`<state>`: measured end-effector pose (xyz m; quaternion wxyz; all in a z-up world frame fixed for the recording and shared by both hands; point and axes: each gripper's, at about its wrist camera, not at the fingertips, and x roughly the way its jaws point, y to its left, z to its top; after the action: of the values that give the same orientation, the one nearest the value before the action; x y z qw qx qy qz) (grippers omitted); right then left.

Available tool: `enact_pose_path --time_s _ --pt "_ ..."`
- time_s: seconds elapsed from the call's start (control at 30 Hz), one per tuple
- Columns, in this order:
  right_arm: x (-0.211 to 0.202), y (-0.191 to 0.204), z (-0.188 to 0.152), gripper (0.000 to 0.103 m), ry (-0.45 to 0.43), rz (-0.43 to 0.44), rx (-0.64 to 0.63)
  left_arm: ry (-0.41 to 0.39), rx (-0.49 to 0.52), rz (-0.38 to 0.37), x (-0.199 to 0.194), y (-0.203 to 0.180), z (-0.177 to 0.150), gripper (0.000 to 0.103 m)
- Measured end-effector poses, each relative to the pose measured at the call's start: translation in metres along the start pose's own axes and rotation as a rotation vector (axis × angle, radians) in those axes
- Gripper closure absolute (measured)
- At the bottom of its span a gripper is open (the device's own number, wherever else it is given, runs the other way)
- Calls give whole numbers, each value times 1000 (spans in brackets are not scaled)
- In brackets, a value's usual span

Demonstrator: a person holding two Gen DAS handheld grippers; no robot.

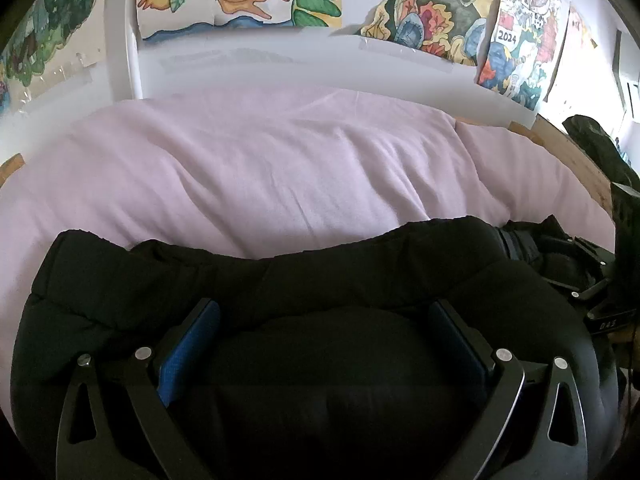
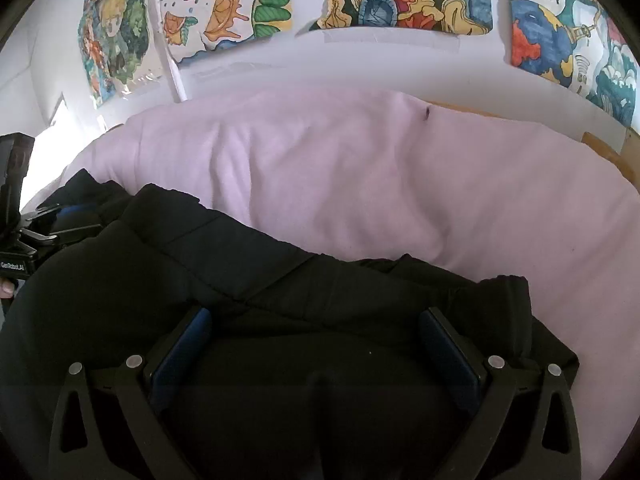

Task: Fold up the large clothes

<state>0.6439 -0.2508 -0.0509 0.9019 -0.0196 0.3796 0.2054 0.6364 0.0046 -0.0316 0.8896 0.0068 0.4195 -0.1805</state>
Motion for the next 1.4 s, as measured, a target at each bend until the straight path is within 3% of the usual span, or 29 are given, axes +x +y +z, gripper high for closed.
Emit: enact_pose_path --time_s 0.33,0.47,0.67,0.83,1.03,1.23,1.4 --pt "-3 -3 -4 0 -16 13 17 -3 -47 -65 -4 10 3 1" --pt "-11 -8 -8 0 -50 25 41 -39 -151 -174 -20 35 8 1" --pt "-16 -14 -9 0 -60 69 73 -95 -219 -209 -35 56 6 2" --pt "-14 -22 -10 0 -55 122 118 -86 -188 -161 -23 46 5 2" --pt "-28 -29 -11 0 -94 182 155 -89 -211 -202 -31 54 2 2" --pt "-65 -17 -11 0 -138 129 136 -113 -142 -80 -60 32 -4 2" --pt "-98 -22 -25 0 -185 92 204 -98 -87 -14 -83 27 -16 2"
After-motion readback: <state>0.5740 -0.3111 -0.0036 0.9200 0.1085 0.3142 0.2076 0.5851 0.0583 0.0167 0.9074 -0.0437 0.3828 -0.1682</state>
